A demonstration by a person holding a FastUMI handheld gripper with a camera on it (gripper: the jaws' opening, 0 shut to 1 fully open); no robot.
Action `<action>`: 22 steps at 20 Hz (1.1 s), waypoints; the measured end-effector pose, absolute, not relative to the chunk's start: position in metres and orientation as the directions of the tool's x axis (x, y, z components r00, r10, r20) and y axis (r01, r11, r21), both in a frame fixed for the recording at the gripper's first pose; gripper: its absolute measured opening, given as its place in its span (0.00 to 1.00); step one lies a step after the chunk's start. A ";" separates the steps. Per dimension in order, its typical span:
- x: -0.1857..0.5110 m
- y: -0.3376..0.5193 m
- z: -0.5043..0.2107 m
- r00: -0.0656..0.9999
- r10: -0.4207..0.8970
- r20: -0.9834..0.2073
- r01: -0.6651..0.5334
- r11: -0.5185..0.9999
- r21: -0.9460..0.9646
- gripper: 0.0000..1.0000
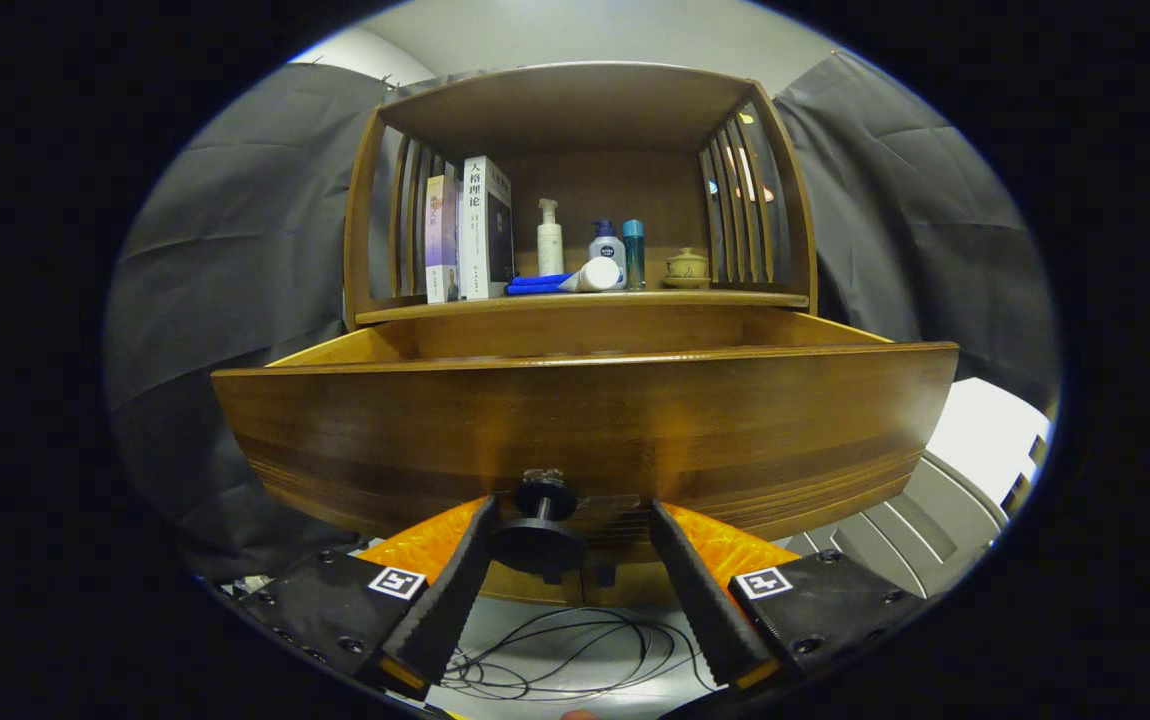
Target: Pull open the drawer, take out the items inside it, and place them on the countertop above the cabinet.
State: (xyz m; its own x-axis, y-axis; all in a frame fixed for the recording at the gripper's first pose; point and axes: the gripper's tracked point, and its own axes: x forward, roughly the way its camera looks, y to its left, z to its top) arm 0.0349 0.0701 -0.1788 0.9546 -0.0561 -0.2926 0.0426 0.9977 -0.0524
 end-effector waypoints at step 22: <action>0.139 0.062 -0.170 0.952 -0.086 -0.295 0.070 0.995 -0.067 0.97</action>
State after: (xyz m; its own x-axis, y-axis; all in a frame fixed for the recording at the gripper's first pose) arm 0.1388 0.0623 -0.1702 0.9517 -0.0864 -0.2948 0.0696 0.9953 -0.0670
